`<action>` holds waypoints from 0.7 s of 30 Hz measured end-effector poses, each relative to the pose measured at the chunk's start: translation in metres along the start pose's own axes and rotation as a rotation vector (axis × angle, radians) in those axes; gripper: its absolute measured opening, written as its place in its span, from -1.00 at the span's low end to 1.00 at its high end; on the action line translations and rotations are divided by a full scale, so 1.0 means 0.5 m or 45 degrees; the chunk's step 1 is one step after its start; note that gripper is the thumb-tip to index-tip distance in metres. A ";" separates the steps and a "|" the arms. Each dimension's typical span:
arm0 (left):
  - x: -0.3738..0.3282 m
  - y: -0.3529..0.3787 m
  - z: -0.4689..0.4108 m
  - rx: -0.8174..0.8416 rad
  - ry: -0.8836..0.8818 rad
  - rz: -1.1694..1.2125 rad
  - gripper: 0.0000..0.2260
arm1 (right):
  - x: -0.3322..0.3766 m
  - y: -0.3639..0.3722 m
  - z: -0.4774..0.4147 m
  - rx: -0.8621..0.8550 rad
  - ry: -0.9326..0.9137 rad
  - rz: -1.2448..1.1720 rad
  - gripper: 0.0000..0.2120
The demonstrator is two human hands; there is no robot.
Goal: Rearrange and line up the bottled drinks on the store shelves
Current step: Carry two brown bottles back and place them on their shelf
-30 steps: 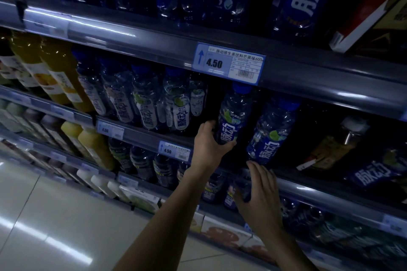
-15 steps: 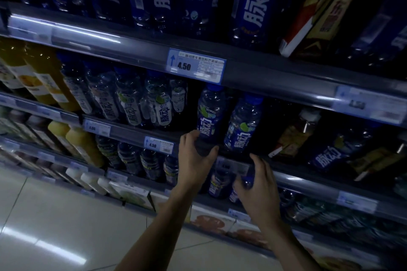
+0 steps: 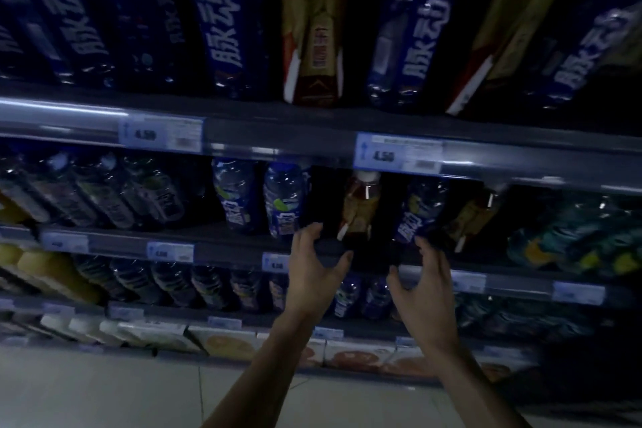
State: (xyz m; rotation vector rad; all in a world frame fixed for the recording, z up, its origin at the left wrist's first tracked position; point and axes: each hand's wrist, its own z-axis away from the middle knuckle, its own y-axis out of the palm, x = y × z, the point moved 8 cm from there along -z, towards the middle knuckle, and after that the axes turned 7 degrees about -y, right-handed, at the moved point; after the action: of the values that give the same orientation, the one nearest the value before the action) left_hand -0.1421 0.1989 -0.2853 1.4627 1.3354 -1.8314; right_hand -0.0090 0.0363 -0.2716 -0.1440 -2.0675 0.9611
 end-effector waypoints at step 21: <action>-0.026 0.118 -0.057 -0.278 -0.176 0.150 -0.33 | -0.219 -0.082 -0.108 -0.316 0.263 -0.267 -0.35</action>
State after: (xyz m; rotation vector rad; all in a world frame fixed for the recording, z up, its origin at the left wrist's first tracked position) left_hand -0.0762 0.1950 -0.2965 1.2510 1.3064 -1.6250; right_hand 0.1103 -0.0063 -0.2942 -0.1461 -1.9578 0.5382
